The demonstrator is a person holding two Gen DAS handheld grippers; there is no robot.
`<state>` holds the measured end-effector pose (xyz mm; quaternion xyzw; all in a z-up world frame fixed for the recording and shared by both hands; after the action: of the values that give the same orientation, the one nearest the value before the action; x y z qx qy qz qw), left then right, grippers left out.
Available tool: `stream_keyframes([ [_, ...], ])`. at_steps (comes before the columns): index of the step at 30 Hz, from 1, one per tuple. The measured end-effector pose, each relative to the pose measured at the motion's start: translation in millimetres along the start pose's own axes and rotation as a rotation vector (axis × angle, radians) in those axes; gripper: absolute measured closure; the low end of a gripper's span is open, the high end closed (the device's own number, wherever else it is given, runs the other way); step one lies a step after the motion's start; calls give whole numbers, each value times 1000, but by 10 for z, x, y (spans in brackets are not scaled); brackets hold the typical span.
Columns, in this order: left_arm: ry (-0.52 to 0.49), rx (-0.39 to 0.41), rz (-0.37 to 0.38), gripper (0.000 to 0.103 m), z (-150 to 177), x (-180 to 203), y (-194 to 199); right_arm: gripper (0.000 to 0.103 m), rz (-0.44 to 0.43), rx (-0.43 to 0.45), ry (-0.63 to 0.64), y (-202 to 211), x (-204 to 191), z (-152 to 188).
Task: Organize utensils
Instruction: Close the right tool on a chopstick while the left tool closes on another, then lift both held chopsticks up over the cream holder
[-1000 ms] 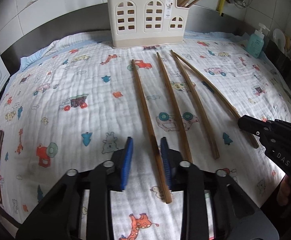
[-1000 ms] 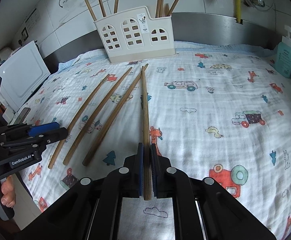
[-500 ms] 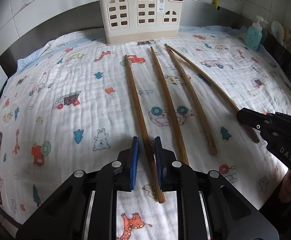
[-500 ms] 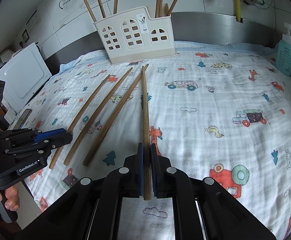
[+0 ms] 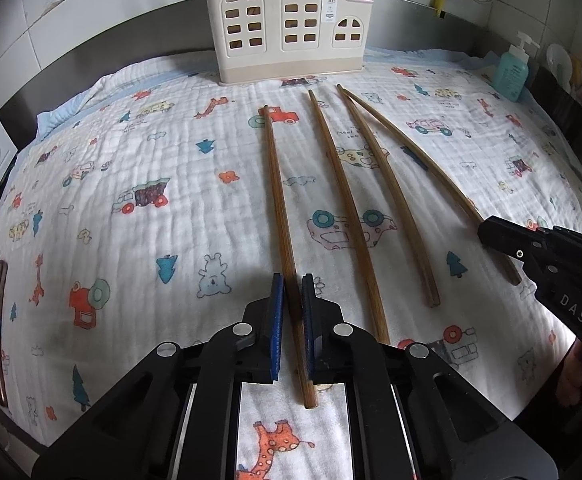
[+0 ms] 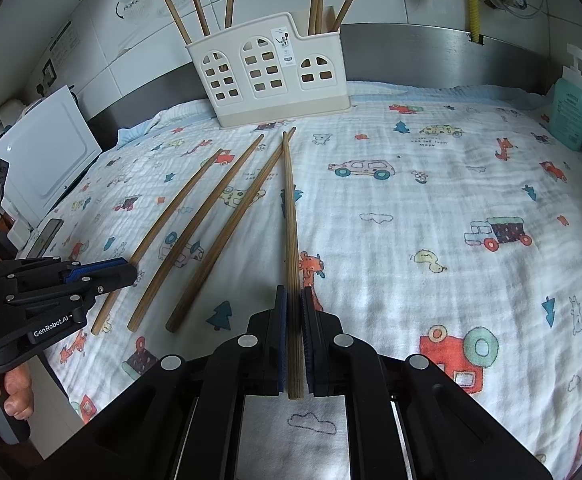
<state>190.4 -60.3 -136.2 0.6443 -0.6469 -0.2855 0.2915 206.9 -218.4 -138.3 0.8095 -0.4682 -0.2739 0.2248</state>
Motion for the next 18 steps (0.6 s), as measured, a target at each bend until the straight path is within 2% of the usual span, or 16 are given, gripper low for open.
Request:
stream_keyframes([
  [7,2,43,-1,97,-78,-88,117,96,7,11,10,31,-12,-18],
  [12,6,114,-6,98,-199,-178,292,96,13,43,20,121,-64,-91],
  [18,0,206,-1,98,-411,-261,481,96,10,120,58,331,-182,-349],
])
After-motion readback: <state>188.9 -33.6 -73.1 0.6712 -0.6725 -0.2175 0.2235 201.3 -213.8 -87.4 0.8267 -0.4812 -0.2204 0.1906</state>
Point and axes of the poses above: each gripper's, at about its wrist camera, not at the fingertips, and y roughly against the way its jaws point, x to its right, z to its underside, the point moved 5 cm from there along -y, roughly the way its jaws point, and after that the axes turned 9 degrees about x, right-handed, at the moved point
